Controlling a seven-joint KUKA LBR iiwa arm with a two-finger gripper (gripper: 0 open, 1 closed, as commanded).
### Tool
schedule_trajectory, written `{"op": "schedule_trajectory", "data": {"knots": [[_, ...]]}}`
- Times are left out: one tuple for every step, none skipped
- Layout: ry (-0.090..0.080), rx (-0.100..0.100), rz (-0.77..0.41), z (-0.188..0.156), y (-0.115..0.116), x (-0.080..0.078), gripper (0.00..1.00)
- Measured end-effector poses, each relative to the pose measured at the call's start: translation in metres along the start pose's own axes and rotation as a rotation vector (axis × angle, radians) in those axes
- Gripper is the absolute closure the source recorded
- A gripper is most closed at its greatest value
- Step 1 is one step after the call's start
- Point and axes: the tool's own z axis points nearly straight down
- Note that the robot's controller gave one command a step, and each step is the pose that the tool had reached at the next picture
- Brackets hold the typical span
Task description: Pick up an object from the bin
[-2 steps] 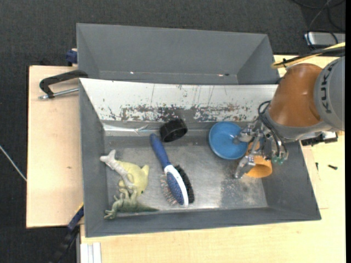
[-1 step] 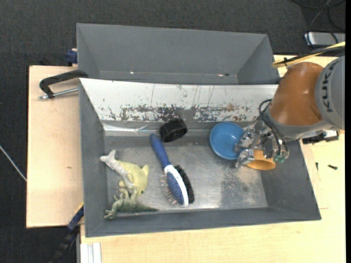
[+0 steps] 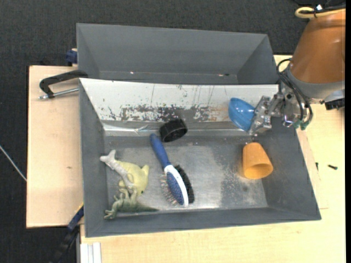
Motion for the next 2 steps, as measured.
{"op": "schedule_trajectory", "data": {"knots": [[0.021,0.003,0.135,0.078,-0.044,-0.024,1.00],[-0.001,0.001,0.108,-0.081,-0.028,-0.035,1.00]]}}
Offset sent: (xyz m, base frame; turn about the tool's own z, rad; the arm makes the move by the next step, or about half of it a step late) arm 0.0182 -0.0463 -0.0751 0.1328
